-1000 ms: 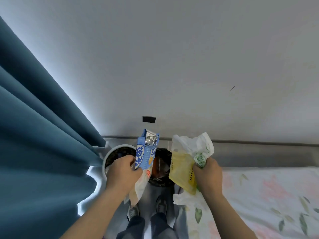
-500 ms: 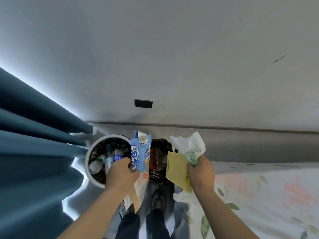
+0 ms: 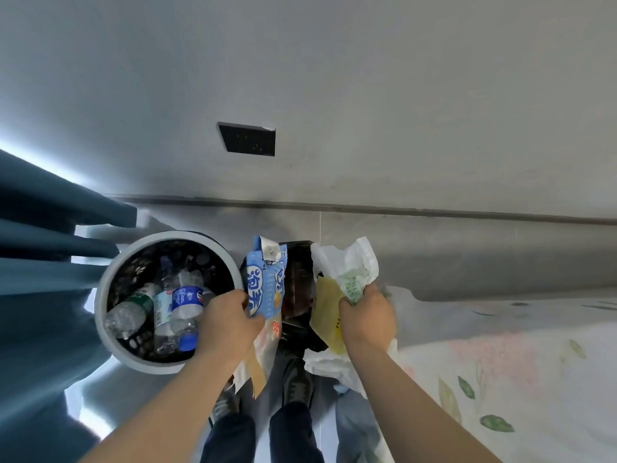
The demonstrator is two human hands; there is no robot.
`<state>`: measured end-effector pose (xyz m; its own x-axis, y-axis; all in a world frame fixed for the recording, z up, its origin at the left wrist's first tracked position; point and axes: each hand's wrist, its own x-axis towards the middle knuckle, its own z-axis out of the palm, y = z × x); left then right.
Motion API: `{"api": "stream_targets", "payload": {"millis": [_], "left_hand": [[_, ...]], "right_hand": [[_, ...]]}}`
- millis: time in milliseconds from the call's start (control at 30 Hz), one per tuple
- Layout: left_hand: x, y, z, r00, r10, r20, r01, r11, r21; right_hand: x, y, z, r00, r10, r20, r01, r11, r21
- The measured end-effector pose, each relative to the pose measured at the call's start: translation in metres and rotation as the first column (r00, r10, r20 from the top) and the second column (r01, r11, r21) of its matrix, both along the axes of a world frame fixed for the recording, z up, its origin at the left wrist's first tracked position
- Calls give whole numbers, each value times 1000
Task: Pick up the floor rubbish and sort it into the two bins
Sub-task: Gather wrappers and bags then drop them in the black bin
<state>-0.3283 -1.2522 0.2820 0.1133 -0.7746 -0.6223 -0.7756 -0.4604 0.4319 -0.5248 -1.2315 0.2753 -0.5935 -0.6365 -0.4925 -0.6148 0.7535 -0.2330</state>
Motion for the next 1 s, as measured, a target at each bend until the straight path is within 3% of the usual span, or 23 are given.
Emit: {"api": "stream_targets", "payload": {"millis": [267,633,833,1000], "left_hand": [[-11,0,-52,999,-40,24,39,999,23],[-19,-9,-88,989,-103,102,95,992,77],[-31,-11,-99,977,-209,52,199,968,153],[-36,-8,-97,982,-187,4,186,978,91]], "right_hand": [[5,-5,-52,999,39,7,-39,995,91],[5,-1,-90,931,213,297,-269,949,163],[2,-4,-96,945,283,162,-321,897,304],[0,-9,-85,933,350,78,-354,862,363]]}}
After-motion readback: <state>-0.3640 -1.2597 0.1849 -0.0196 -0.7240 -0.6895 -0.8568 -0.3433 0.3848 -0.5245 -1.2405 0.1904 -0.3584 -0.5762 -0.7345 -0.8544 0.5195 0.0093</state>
